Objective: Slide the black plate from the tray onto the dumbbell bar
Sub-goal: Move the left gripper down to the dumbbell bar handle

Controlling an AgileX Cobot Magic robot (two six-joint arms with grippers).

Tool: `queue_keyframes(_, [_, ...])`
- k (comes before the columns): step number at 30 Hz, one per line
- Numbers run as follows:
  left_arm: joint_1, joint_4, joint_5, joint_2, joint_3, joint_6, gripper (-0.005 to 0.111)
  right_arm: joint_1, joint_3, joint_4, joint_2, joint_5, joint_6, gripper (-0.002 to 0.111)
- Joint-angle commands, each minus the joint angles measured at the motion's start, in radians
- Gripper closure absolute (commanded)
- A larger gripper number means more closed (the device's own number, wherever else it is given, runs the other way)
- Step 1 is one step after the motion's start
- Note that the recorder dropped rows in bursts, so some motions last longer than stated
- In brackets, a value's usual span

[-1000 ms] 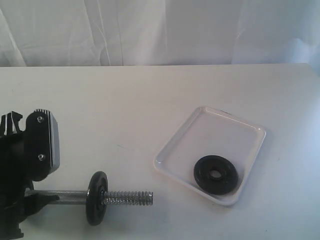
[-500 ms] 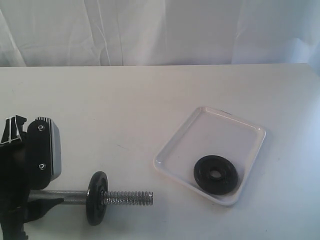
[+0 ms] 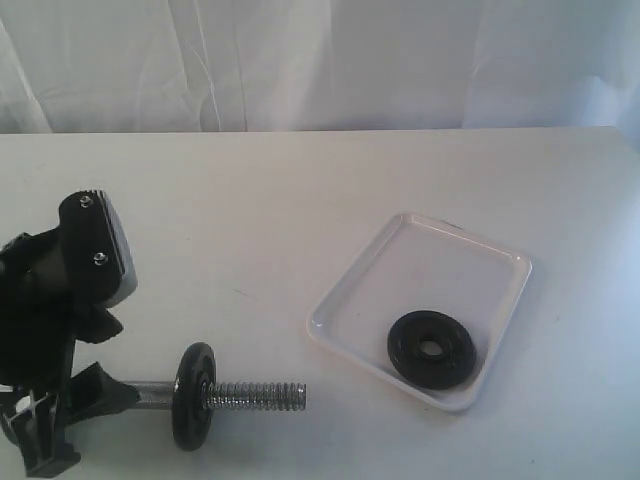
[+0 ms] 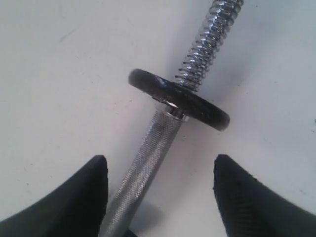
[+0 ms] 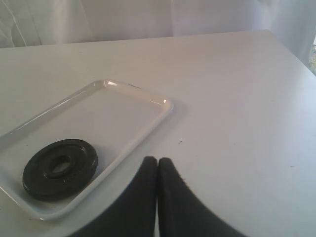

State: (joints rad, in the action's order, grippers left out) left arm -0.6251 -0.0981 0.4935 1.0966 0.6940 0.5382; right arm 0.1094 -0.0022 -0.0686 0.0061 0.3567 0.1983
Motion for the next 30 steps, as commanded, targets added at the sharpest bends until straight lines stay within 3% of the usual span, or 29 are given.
queue_keyframes(1, [-0.005, -0.013, 0.140, 0.085, 0.050, -0.005, 0.042, 0.004, 0.002, -0.007, -0.006, -0.017, 0.000, 0.108])
queue_keyframes(6, [-0.005, 0.098, 0.129, 0.144, 0.050, 0.111, 0.042, 0.004, 0.002, -0.007, -0.006, -0.017, 0.000, 0.108])
queue_keyframes(12, [-0.005, 0.109, -0.002, 0.193, -0.004, 0.235, 0.042, 0.004, 0.002, -0.007, -0.006, -0.017, 0.000, 0.108])
queue_keyframes(17, [-0.005, 0.109, -0.090, 0.202, -0.055, 0.379, 0.031, 0.004, 0.002, -0.007, -0.006, -0.017, 0.000, 0.108])
queue_keyframes(22, [-0.005, 0.109, -0.169, 0.202, -0.056, 0.408, 0.031, 0.004, 0.002, -0.007, -0.006, -0.017, 0.000, 0.108])
queue_keyframes(30, [-0.005, 0.109, -0.161, 0.207, -0.057, 0.400, 0.031, 0.004, 0.002, -0.007, -0.006, -0.017, 0.000, 0.108])
